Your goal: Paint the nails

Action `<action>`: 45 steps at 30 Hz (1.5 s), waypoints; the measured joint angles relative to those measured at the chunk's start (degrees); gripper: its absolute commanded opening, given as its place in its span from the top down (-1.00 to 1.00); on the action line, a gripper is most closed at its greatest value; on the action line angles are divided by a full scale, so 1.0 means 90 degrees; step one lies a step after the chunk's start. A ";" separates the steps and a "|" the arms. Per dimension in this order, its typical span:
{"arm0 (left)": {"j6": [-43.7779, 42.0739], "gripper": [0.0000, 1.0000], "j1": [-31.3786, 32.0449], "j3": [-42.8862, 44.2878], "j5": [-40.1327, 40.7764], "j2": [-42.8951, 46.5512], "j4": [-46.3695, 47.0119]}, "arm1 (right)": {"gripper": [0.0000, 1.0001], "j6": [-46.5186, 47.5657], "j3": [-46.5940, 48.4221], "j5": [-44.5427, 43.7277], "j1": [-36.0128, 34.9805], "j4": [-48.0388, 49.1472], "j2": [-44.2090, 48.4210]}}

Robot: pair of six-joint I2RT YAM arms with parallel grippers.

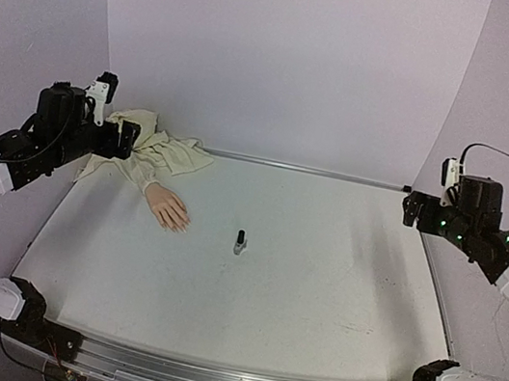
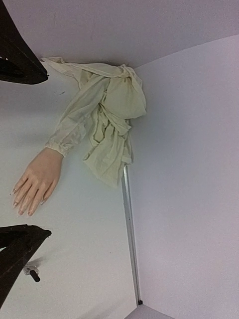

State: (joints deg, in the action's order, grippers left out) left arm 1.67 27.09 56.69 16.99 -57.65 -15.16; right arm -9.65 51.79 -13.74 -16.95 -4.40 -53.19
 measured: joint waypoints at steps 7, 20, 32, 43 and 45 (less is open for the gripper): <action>0.0712 -0.99 -0.1163 -0.0228 -0.1100 -0.0704 0.0017 | -0.96 -0.0177 -0.0481 0.0306 0.0389 0.0692 -0.1226; 0.2152 -0.99 -0.0573 0.0029 -0.2722 -0.3201 0.0068 | -0.97 -0.0291 -0.0525 0.2059 0.0675 0.1790 -0.2744; 0.2368 -0.87 0.1251 0.1960 -0.3011 -0.5219 -0.0350 | -0.97 -0.0318 -0.0525 0.3337 0.0619 0.2436 -0.2849; 0.1921 -0.76 0.2125 0.4386 -0.2285 -0.6936 -0.1634 | -0.96 -0.0311 -0.0525 0.3687 0.0515 0.2603 -0.2846; 0.1877 -0.68 0.2225 0.4512 -0.2059 -0.7060 -0.1831 | -0.96 -0.0311 -0.0525 0.3716 0.0512 0.2616 -0.2841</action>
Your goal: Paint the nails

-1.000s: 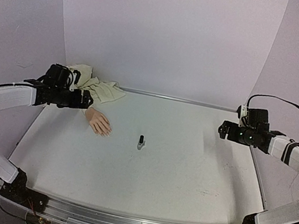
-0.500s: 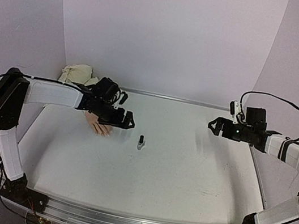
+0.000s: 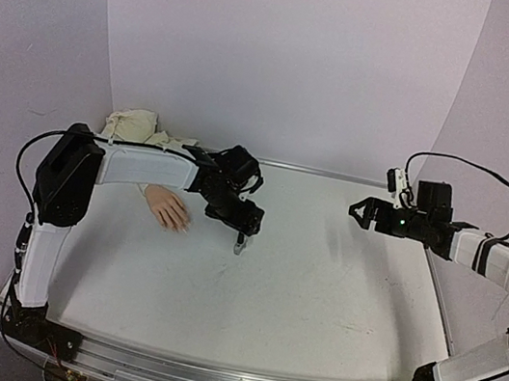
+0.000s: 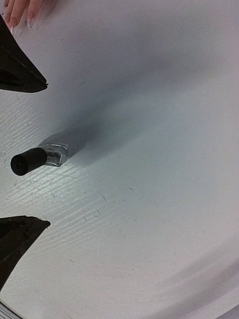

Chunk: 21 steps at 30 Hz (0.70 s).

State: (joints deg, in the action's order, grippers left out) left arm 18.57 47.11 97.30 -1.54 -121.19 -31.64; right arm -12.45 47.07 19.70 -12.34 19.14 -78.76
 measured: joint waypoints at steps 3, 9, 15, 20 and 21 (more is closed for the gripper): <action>-0.0080 -0.47 0.0114 0.0073 0.0250 -0.0107 -0.0272 | -0.96 0.0002 0.0000 0.0027 -0.0022 0.0017 0.0002; -0.0182 -0.23 0.0206 0.0194 0.0427 -0.0260 -0.0685 | -0.96 0.0000 0.0000 0.0049 -0.0027 0.0024 0.0002; -0.0231 -0.02 0.0206 0.0515 0.0495 -0.0527 -0.0850 | -0.97 0.0000 0.0000 0.0049 -0.0039 0.0032 0.0002; -0.0260 0.21 0.0214 0.0811 0.0527 -0.0690 -0.0996 | -0.96 0.0000 0.0000 0.0053 -0.0063 0.0041 0.0002; -0.0262 0.24 0.0216 0.0850 0.0527 -0.0712 -0.1003 | -0.97 0.0000 0.0000 0.0056 -0.0066 0.0046 0.0002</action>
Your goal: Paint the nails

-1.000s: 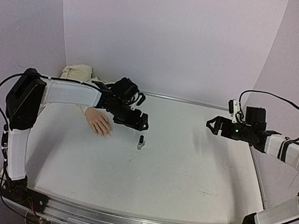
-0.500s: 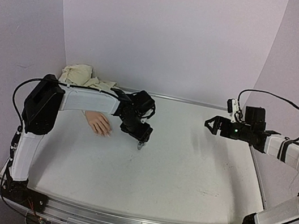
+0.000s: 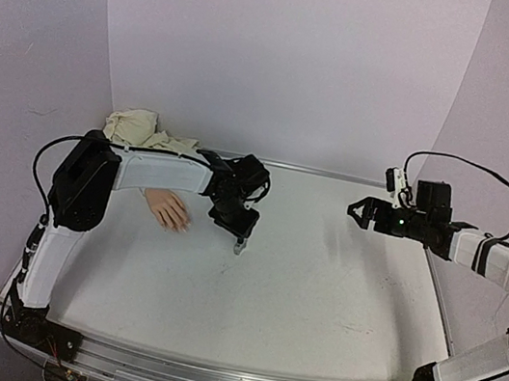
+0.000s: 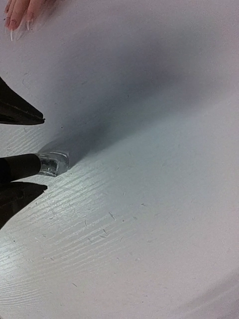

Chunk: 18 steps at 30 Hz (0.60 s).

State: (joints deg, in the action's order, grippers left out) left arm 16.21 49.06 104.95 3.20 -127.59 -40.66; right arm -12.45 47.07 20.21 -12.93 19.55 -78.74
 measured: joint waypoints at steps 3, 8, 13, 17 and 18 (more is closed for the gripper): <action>-0.0027 0.24 0.0015 0.0058 0.0000 -0.0032 -0.0046 | -0.96 0.0000 0.0000 0.0000 -0.0002 0.0015 0.0000; -0.0046 0.16 0.0044 0.0119 0.0000 -0.0114 -0.0148 | -0.96 0.0000 0.0000 0.0000 -0.0007 0.0027 0.0000; -0.0063 0.39 0.0061 0.0129 0.0002 -0.0236 -0.0216 | -0.96 -0.0002 0.0000 0.0007 -0.0034 0.0029 0.0000; -0.0136 0.60 0.0070 0.0131 0.0010 -0.0248 -0.0316 | -0.96 -0.0002 0.0000 0.0015 -0.0041 0.0034 -0.0002; -0.0153 0.68 0.0073 0.0134 0.0010 -0.0248 -0.0321 | -0.96 0.0000 0.0000 0.0015 -0.0046 0.0034 -0.0002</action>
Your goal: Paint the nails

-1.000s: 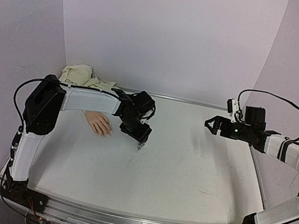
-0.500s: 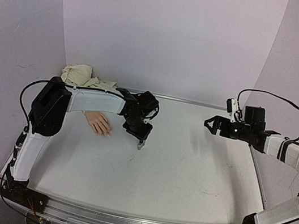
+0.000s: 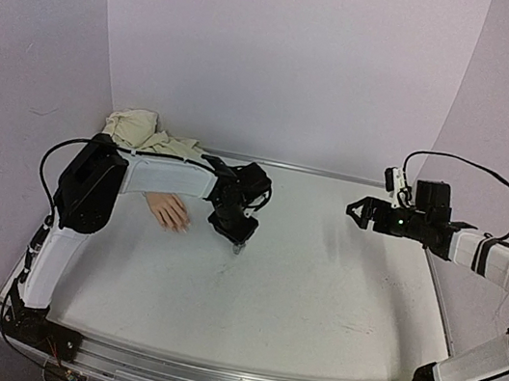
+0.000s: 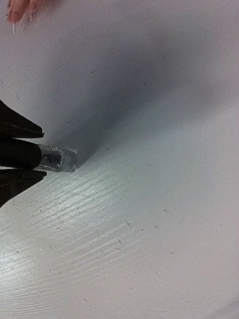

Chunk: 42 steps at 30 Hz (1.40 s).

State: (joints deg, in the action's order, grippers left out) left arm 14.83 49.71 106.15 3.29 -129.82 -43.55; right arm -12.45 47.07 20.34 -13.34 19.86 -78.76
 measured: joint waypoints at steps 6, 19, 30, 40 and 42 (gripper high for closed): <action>-0.0056 1.00 0.0019 0.0000 -0.0015 0.0000 -0.0007 | -0.97 0.0066 0.0000 0.0114 -0.0068 0.0087 -0.0019; -0.1158 1.00 -0.0012 -0.0044 -0.2079 0.1333 -0.0435 | -0.96 0.0775 0.0000 0.1676 -0.1178 0.0571 -0.0172; -0.1846 1.00 -0.0073 0.0250 -0.4189 0.2395 -0.0512 | -0.57 0.0629 0.0398 0.3594 -0.1853 0.1547 -0.0891; -0.2008 1.00 -0.0090 0.0250 -0.4556 0.2395 -0.0631 | -0.07 0.0420 0.1027 0.4549 -0.2288 0.1741 -0.1338; -0.2008 1.00 -0.0090 0.0250 -0.4583 0.2395 -0.0665 | 0.05 0.0386 0.1124 0.4673 -0.2363 0.1768 -0.1443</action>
State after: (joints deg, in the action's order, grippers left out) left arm -3.25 48.90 108.40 -37.95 -108.27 -49.54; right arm -8.97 57.19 62.39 -34.61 35.77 -91.74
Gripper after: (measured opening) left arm 0.154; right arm 0.545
